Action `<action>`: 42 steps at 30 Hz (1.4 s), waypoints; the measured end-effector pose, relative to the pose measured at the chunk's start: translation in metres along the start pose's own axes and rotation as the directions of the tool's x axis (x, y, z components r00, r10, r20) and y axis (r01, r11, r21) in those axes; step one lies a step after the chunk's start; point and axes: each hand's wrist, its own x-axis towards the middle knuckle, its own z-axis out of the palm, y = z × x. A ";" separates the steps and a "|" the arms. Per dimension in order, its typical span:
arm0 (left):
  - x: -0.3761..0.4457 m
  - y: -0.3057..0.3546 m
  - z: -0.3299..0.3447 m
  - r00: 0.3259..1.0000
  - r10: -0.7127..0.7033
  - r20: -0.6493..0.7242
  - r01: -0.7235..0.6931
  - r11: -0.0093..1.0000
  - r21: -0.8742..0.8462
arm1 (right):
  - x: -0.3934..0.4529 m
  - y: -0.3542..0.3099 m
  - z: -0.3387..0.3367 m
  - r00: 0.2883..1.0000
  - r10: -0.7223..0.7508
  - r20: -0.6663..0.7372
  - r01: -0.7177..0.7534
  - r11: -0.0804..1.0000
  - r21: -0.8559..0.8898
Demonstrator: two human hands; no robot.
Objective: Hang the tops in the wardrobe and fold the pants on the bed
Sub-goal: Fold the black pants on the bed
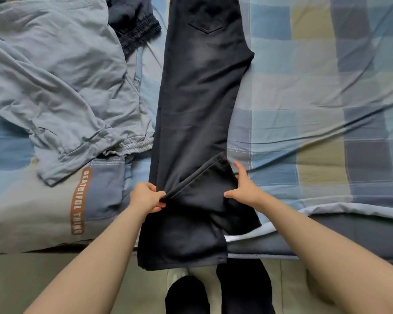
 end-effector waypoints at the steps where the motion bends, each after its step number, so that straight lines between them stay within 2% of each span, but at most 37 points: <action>1: 0.000 0.000 -0.004 1.000 0.025 0.008 -0.025 0.999 0.026 | -0.004 0.002 0.003 0.999 0.027 -0.026 -0.026 0.999 0.040; 3: 0.002 -0.003 -0.012 0.998 0.054 0.027 -0.055 0.997 0.059 | -0.016 -0.003 0.004 0.999 0.031 -0.038 -0.028 0.996 0.082; 4: 0.002 -0.004 -0.017 0.997 0.063 0.034 -0.065 0.996 0.059 | -0.027 -0.012 0.008 1.000 0.004 0.008 -0.005 0.998 0.061; 6: 0.001 -0.007 -0.023 0.997 0.075 0.035 -0.077 0.997 0.032 | -0.060 -0.030 0.023 0.975 -0.132 0.180 0.140 0.990 -0.033; 9: -0.008 -0.015 -0.027 0.991 0.026 0.134 -0.014 0.996 -0.092 | -0.117 -0.047 0.067 0.837 -0.292 0.462 0.410 0.895 -0.177; 10: -0.014 -0.021 -0.029 0.978 0.014 0.207 0.009 0.994 -0.109 | -0.133 -0.047 0.081 0.787 -0.272 0.553 0.450 0.868 -0.213; 12: -0.027 -0.039 -0.030 0.945 0.005 0.327 0.002 1.000 -0.020 | -0.148 -0.036 0.101 0.711 -0.122 0.693 0.396 0.883 -0.251; 13: -0.034 -0.050 -0.030 0.933 0.010 0.360 -0.024 0.999 0.036 | -0.149 -0.028 0.106 0.712 -0.083 0.697 0.325 0.919 -0.223; 14: -0.038 -0.060 -0.029 0.927 0.022 0.374 -0.053 0.996 0.071 | -0.144 -0.022 0.107 0.776 -0.086 0.625 0.249 0.952 -0.179; 15: -0.041 -0.071 -0.028 0.924 0.033 0.381 -0.071 0.994 0.086 | -0.136 -0.016 0.105 0.881 -0.095 0.464 0.174 0.976 -0.130; 16: -0.043 -0.080 -0.027 0.924 0.042 0.381 -0.074 0.995 0.067 | -0.123 -0.010 0.100 0.973 -0.076 0.219 0.098 0.991 -0.091; 17: -0.046 -0.085 -0.027 0.923 0.050 0.381 -0.067 0.997 0.032 | -0.108 -0.004 0.093 0.999 -0.026 -0.038 0.024 0.999 -0.048; 18: -0.048 -0.088 -0.028 0.923 0.058 0.381 -0.056 0.998 -0.015 | -0.093 0.004 0.084 0.973 0.048 -0.227 -0.053 0.999 -0.014; 19: -0.049 -0.091 -0.029 0.921 0.071 0.384 -0.050 0.997 -0.064 | -0.082 0.010 0.075 0.938 0.136 -0.318 -0.130 0.991 0.041; 20: -0.050 -0.093 -0.028 0.917 0.083 0.390 -0.044 0.993 -0.107 | -0.069 0.018 0.069 0.922 0.236 -0.309 -0.200 0.969 0.142; 22: -0.055 -0.093 -0.028 0.908 0.104 0.407 -0.049 0.989 -0.142 | -0.052 0.023 0.067 0.925 0.361 -0.119 -0.289 0.871 0.396; 23: -0.057 -0.092 -0.028 0.904 0.126 0.409 -0.076 0.988 -0.138 | -0.051 0.020 0.070 0.926 0.375 -0.041 -0.310 0.818 0.484; 25: -0.059 -0.088 -0.030 0.909 0.169 0.381 -0.130 0.983 -0.128 | -0.053 0.014 0.077 0.952 0.304 -0.018 -0.242 0.791 0.562; 27: -0.061 -0.084 -0.037 0.932 0.171 0.320 -0.123 0.979 -0.165 | -0.058 0.012 0.083 0.982 0.183 -0.051 -0.118 0.798 0.591; 29: -0.060 -0.085 -0.043 0.960 0.150 0.237 -0.099 0.972 -0.211 | -0.064 0.014 0.088 0.985 0.154 -0.080 -0.080 0.812 0.578; 31: -0.052 -0.094 -0.044 0.970 0.200 0.135 -0.198 0.980 -0.031 | -0.066 0.019 0.093 0.969 0.208 -0.131 -0.115 0.855 0.505; 33: -0.042 -0.101 -0.041 0.954 0.273 0.122 -0.290 0.946 0.145 | -0.063 0.024 0.095 0.953 0.257 -0.157 -0.166 0.883 0.440; 34: -0.036 -0.104 -0.038 0.952 0.277 0.132 -0.298 0.937 0.184 | -0.063 0.023 0.094 0.951 0.276 -0.136 -0.192 0.878 0.437; 36: -0.029 -0.104 -0.030 0.961 0.239 0.137 -0.262 0.945 0.194 | -0.066 0.021 0.090 0.952 0.307 0.003 -0.268 0.825 0.496; 38: -0.033 -0.101 -0.026 0.978 0.153 0.145 -0.174 0.974 0.148 | -0.070 0.024 0.085 0.931 0.323 0.172 -0.366 0.799 0.478; 39: -0.036 -0.101 -0.025 0.977 0.124 0.171 -0.143 0.984 0.103 | -0.072 0.027 0.083 0.921 0.326 0.212 -0.388 0.807 0.445; 42: -0.052 -0.099 -0.023 0.961 0.103 0.257 -0.112 0.993 0.023 | -0.088 0.036 0.072 0.945 0.288 0.153 -0.326 0.798 0.508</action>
